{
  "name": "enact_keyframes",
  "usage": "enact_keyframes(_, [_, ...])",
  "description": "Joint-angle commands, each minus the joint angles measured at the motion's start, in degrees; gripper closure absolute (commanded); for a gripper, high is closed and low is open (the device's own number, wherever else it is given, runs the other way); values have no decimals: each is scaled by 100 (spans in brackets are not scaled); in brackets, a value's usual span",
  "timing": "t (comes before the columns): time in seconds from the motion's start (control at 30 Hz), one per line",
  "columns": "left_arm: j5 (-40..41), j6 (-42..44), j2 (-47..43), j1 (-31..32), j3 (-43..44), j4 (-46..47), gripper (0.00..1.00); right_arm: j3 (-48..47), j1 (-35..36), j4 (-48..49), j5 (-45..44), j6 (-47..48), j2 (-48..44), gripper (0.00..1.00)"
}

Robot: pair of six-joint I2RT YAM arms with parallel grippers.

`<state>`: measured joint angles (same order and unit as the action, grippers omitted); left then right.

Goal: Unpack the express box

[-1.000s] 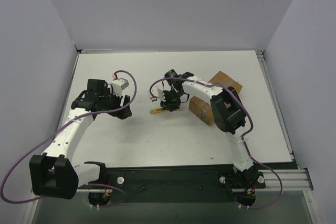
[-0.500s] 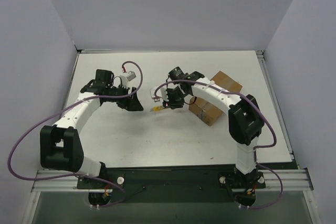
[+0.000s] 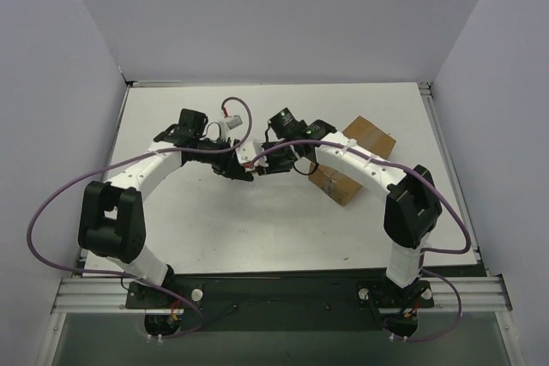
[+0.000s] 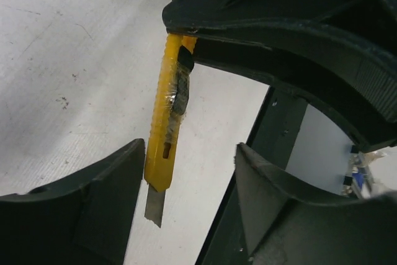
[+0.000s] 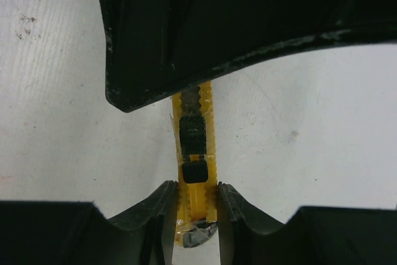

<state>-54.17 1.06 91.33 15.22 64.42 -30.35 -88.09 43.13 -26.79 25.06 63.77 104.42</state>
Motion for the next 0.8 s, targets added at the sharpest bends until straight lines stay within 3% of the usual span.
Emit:
enact_keyframes(0.0, [-515,-246,157,-19,281,266,39,-6,28,165,25,154,-264,95])
enact_keyframes(0.17, [-1041,-264,324,-63,281,354,69,82,46,270,-27,171,-343,95])
enact_keyframes(0.2, [-1086,-273,368,-63,299,380,80,99,46,288,-36,162,-344,95])
enact_keyframes(0.3, [-1166,-264,394,-72,325,416,100,117,37,332,-54,119,-370,94])
enact_keyframes(0.37, [-1157,-221,394,-81,369,416,100,100,28,341,-97,-82,-387,87])
enact_keyframes(0.4, [-1166,-194,377,-90,404,390,100,12,-15,341,-132,-232,-414,72])
enact_keyframes(0.43, [-1174,-142,342,-125,457,355,100,-75,-68,332,-133,-494,-440,64])
enact_keyframes(0.5, [-1227,148,132,-212,440,293,100,-321,-400,105,42,-1530,-510,45])
enact_keyframes(0.57, [-1245,393,-44,-274,378,389,100,-866,-813,-80,776,-2356,-537,34])
enact_keyframes(0.6, [-1271,534,-167,-318,387,337,100,-1076,-1042,-142,1112,-3430,-476,27])
enact_keyframes(0.7, [-1578,1027,-343,-371,439,196,100,-1745,-1956,-615,2578,-4694,-178,23])
enact_keyframes(0.77, [-1806,1490,-396,-380,457,56,100,-1939,-2440,-801,3726,-4917,-37,24])
